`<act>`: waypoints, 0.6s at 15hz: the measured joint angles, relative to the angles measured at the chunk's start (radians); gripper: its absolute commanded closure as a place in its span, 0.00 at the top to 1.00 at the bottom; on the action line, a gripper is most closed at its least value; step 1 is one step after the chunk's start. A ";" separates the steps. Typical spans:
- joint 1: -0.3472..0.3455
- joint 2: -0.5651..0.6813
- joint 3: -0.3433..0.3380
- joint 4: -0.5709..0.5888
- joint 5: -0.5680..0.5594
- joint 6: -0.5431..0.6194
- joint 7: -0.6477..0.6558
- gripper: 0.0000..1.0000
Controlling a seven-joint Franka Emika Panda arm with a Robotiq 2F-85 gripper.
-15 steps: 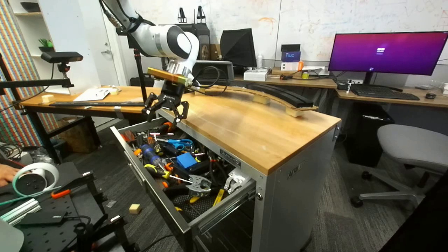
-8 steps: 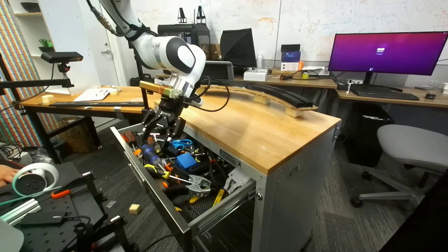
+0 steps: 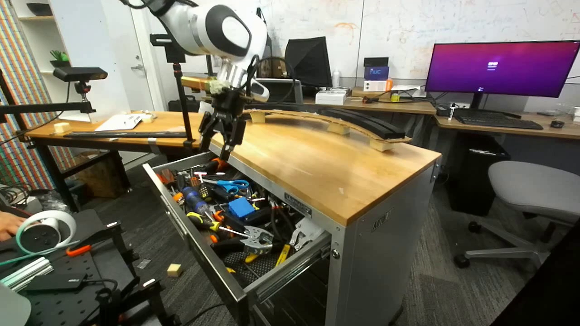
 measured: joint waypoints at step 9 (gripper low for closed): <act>0.044 0.036 0.098 0.166 0.105 0.004 -0.255 0.49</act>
